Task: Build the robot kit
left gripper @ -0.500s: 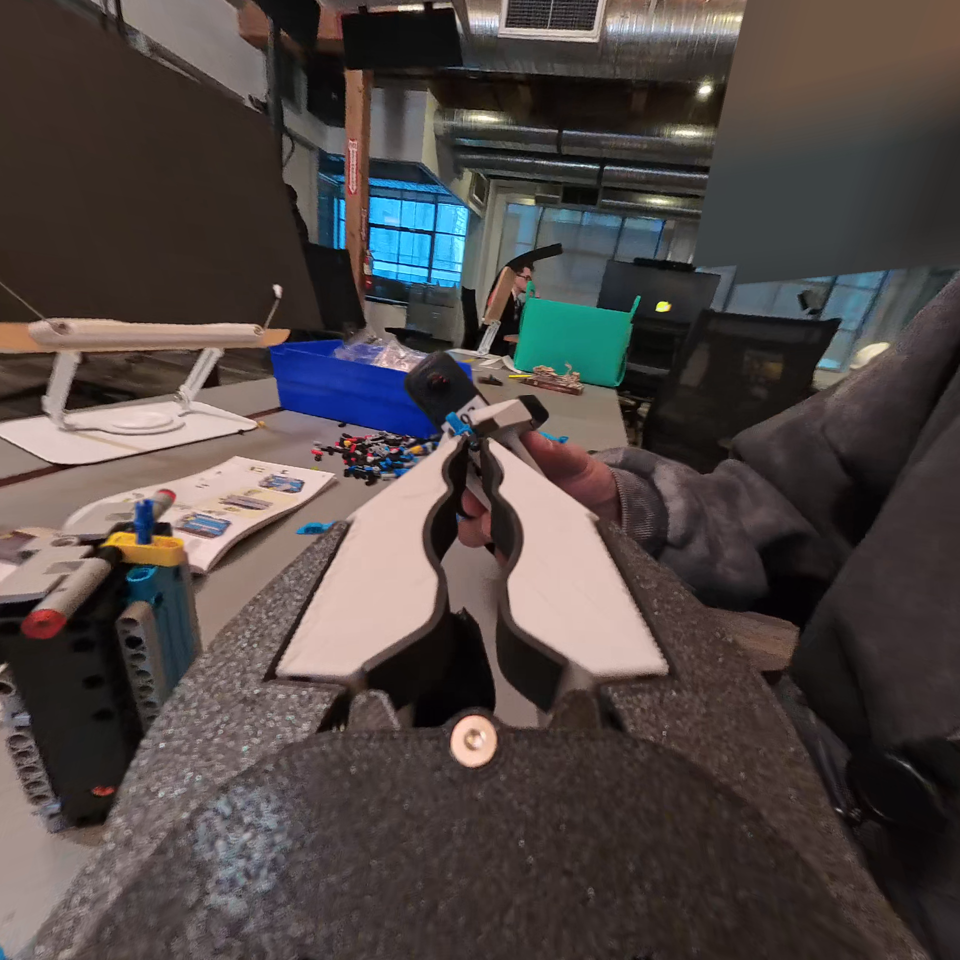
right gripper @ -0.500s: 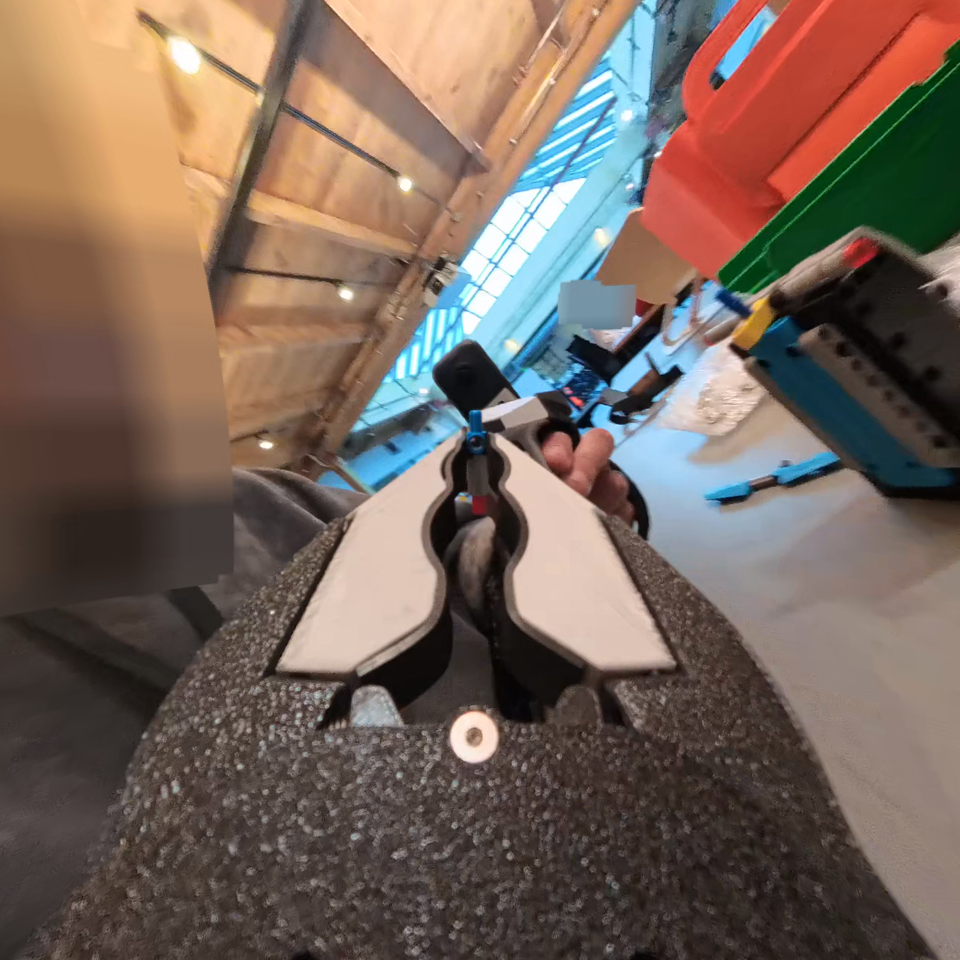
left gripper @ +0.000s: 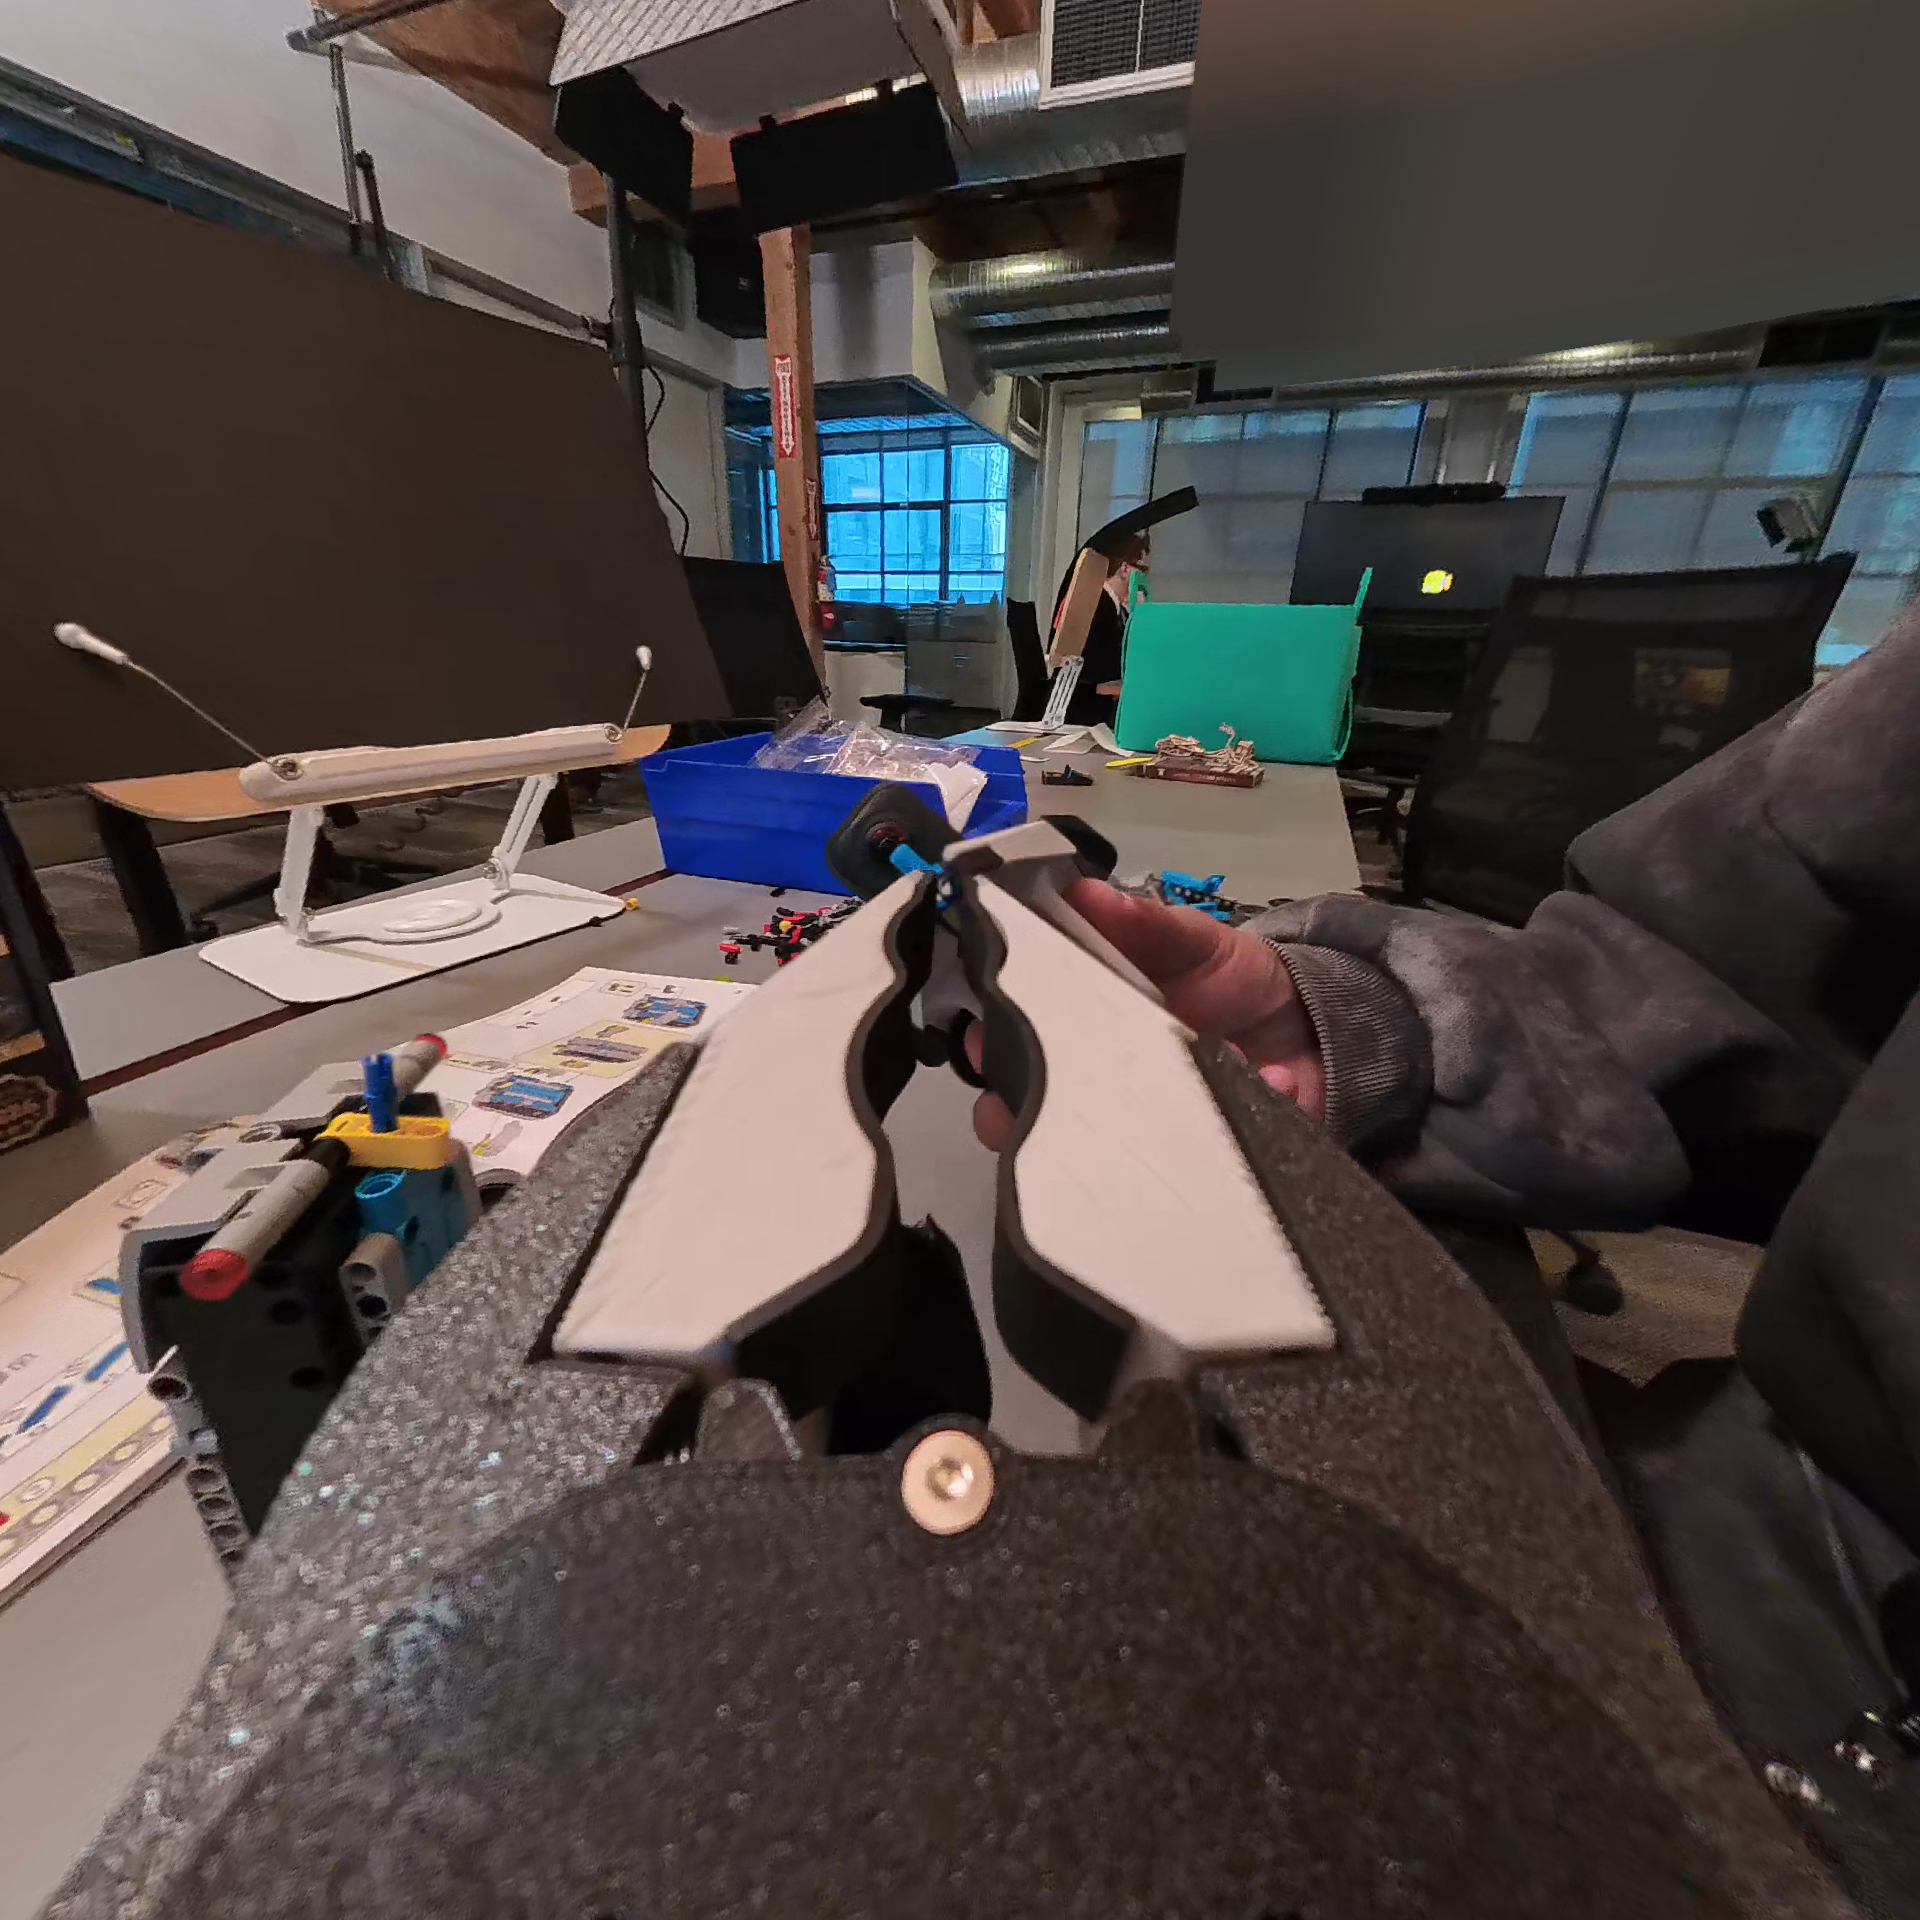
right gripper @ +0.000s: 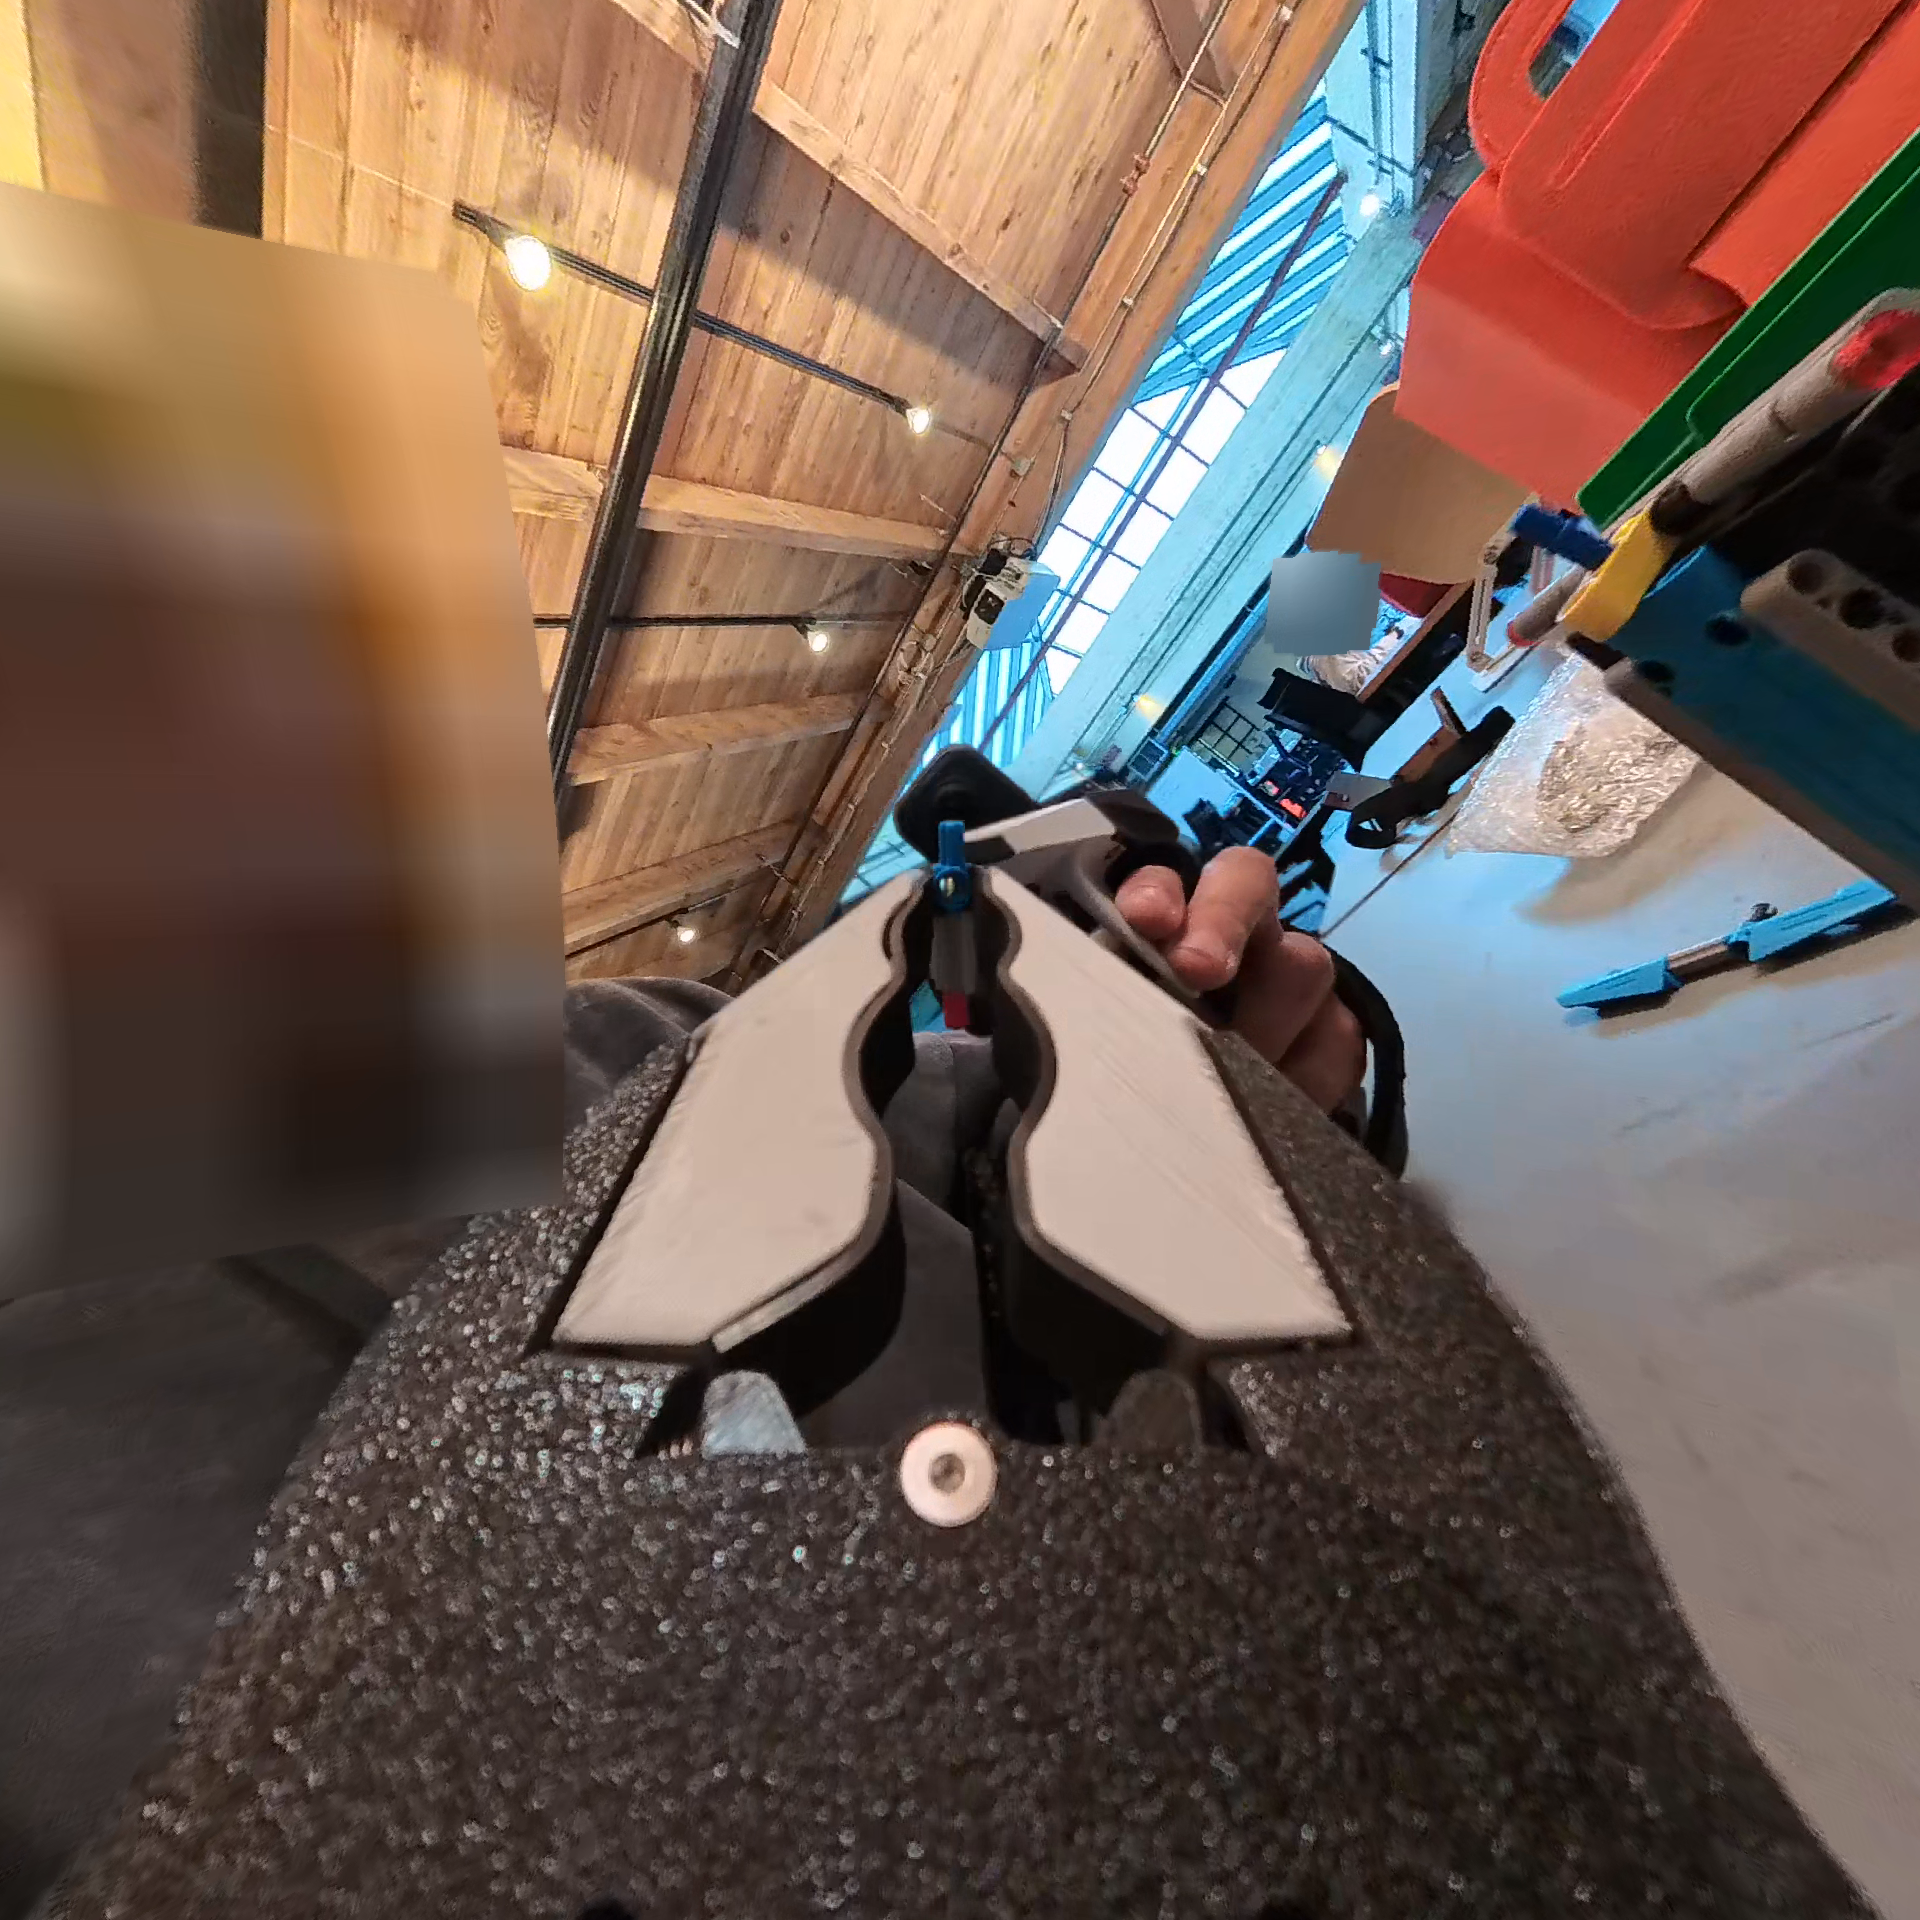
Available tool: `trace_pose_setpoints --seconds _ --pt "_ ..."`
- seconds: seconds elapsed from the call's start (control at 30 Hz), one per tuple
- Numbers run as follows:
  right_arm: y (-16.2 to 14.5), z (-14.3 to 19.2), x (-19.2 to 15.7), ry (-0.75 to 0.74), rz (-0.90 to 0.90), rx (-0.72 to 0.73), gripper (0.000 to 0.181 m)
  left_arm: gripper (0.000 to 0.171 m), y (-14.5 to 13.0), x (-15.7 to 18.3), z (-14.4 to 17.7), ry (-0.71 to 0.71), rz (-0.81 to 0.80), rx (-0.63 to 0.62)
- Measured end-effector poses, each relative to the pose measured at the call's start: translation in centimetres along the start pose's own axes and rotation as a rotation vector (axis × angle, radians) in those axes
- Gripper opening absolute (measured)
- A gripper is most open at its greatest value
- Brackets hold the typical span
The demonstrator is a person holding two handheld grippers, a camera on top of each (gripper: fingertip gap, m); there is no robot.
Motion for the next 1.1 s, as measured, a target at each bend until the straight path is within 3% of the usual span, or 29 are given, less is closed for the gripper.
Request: trace_pose_setpoints --seconds 0.4,0.77,1.1 --pt "-0.1 0.0 0.1 0.016 -0.031 -0.005 0.007 0.004 -0.1 0.5 -0.2 0.069 -0.08 -0.018" --pt "-0.3 -0.2 -1.6 -0.201 0.359 -0.181 0.007 0.003 -0.8 -0.4 0.4 -0.105 0.226 -0.066" --pt "-0.1 0.0 -1.7 -0.242 0.414 -0.227 0.008 0.004 -0.9 -0.7 0.5 -0.128 0.267 -0.068"
Point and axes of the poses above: each gripper's, where its closed fingertips meet, z back along the fingers, y out of its top, x = y × z across the jaws, the point moved 9 cm from there along z, back along the fingers, and after that the axes turned 1 degree about y, right-handed, at the moved point
